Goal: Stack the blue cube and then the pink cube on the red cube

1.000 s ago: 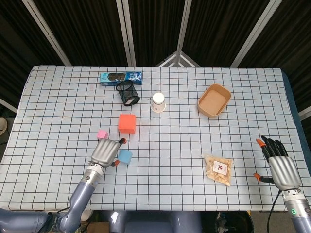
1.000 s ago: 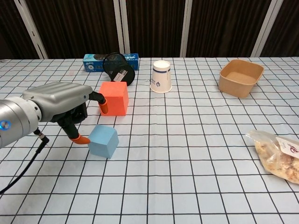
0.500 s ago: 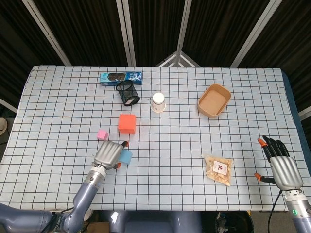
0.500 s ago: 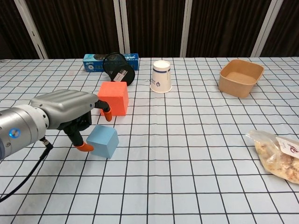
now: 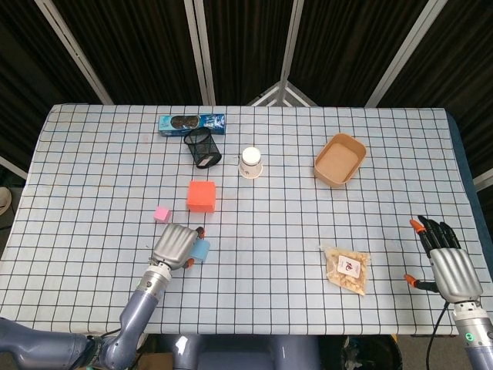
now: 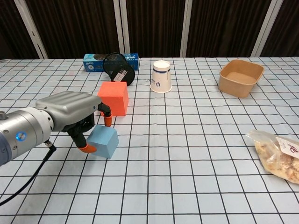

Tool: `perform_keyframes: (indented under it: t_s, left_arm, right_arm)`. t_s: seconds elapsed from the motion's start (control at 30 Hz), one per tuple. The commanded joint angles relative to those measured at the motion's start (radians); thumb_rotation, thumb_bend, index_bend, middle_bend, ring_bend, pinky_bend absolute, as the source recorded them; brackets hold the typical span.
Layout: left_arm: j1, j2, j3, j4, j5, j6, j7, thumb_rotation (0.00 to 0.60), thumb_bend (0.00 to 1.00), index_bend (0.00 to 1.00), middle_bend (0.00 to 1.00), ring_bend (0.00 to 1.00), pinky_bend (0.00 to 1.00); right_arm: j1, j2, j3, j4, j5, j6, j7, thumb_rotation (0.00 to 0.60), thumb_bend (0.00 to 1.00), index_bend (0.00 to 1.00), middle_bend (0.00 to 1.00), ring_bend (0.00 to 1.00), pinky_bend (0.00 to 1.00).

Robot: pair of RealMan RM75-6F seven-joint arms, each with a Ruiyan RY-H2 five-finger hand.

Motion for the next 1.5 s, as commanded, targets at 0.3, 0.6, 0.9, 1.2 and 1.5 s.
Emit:
perform_keyframes:
  t_s: [0.3,0.6,0.9,1.2,1.5]
  left_arm:
    - [-0.01,0.001,0.005,0.001,-0.002,0.005,-0.005,0.6,0.22,0.39,0.9,0.72,0.73]
    - [-0.016,0.016,0.007,-0.012,-0.008,0.009,-0.006,0.6,0.26,0.41,0.89,0.72,0.73]
    - [-0.024,0.018,0.011,-0.013,-0.017,0.009,-0.004,0.6,0.36,0.41,0.89,0.72,0.73]
    - [-0.018,0.055,-0.015,-0.052,-0.021,0.028,-0.042,0.6,0.4,0.41,0.89,0.72,0.73]
    - [-0.037,0.152,-0.116,-0.179,-0.057,0.079,-0.044,0.6,0.4,0.42,0.89,0.71,0.73]
  right_arm:
    - [0.001,0.0,0.0,-0.003,0.005,-0.005,-0.006,0.6,0.09,0.0,0.04,0.02,0.0]
    - [0.002,0.001,-0.001,-0.008,0.007,-0.01,-0.013,0.6,0.09,0.0,0.04,0.02,0.0]
    - [0.003,0.002,-0.002,-0.014,0.013,-0.018,-0.02,0.6,0.1,0.0,0.04,0.02,0.0]
    - [0.004,0.003,-0.002,-0.014,0.012,-0.019,-0.017,0.6,0.09,0.0,0.04,0.02,0.0]
    - [0.004,0.0,-0.003,-0.014,0.013,-0.02,-0.023,0.6,0.09,0.0,0.04,0.02,0.0]
